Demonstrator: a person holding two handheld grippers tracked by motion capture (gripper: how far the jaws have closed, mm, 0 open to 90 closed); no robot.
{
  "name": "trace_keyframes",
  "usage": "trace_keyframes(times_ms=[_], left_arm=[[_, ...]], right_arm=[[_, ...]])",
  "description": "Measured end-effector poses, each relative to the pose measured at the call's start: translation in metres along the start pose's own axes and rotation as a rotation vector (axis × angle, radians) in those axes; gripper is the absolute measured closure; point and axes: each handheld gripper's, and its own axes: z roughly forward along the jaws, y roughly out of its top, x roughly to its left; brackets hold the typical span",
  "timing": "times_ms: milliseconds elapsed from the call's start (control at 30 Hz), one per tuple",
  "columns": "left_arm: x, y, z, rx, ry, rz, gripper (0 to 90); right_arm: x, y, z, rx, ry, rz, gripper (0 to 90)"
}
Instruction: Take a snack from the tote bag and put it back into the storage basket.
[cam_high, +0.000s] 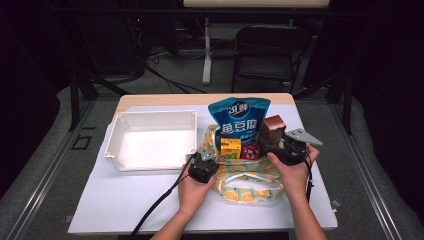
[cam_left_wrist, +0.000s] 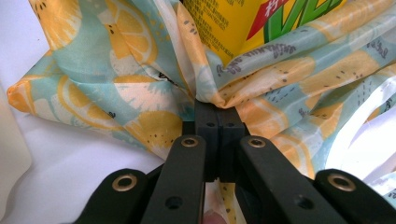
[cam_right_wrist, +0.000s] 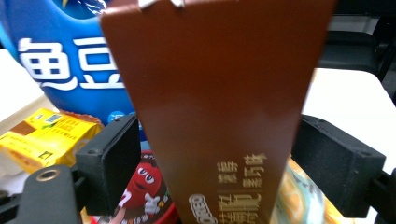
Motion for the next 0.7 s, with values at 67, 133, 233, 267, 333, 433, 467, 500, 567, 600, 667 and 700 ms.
trace_keyframes(times_ms=[67,133,233,267,333,433,467,500,567,600,667,700], left_arm=[[0.000,0.000,0.000,0.001,0.001,0.000,90.0],[-0.001,0.000,0.000,0.000,0.002,0.000,90.0],[-0.001,0.000,0.000,-0.002,0.002,-0.003,90.0],[-0.001,0.000,0.000,-0.002,0.003,-0.003,90.0],[0.000,0.000,-0.002,-0.011,0.006,0.000,90.0],[-0.001,-0.001,-0.005,-0.049,0.006,-0.001,87.6],[-0.001,-0.002,-0.007,-0.061,-0.001,-0.003,86.6],[0.000,-0.002,-0.009,-0.070,-0.008,0.000,85.2],[0.000,-0.002,-0.014,-0.088,-0.010,0.006,79.2],[-0.001,-0.003,-0.017,-0.100,-0.003,0.011,79.2],[-0.002,-0.004,-0.024,-0.118,-0.006,0.016,73.0],[-0.002,-0.004,-0.029,-0.128,-0.013,0.013,69.5]], right_arm=[[0.001,-0.001,0.005,-0.002,-0.001,-0.007,19.1],[0.003,-0.003,0.006,-0.007,-0.008,-0.015,32.5],[0.001,-0.002,0.004,-0.004,-0.031,-0.014,35.6],[-0.001,-0.001,0.001,-0.007,-0.035,-0.005,36.2],[-0.001,0.000,-0.001,-0.003,-0.035,0.002,36.3],[-0.003,0.005,-0.007,-0.020,-0.032,0.011,36.5],[-0.003,0.007,-0.009,-0.029,-0.031,0.017,36.6],[-0.003,0.009,-0.012,-0.033,-0.029,0.019,36.6],[-0.004,0.016,-0.020,-0.052,-0.022,0.022,36.7],[-0.004,0.016,-0.020,-0.052,-0.022,0.022,36.7],[-0.005,0.021,-0.024,-0.066,-0.018,0.034,36.8],[-0.005,0.023,-0.027,-0.066,-0.015,0.035,36.8]])
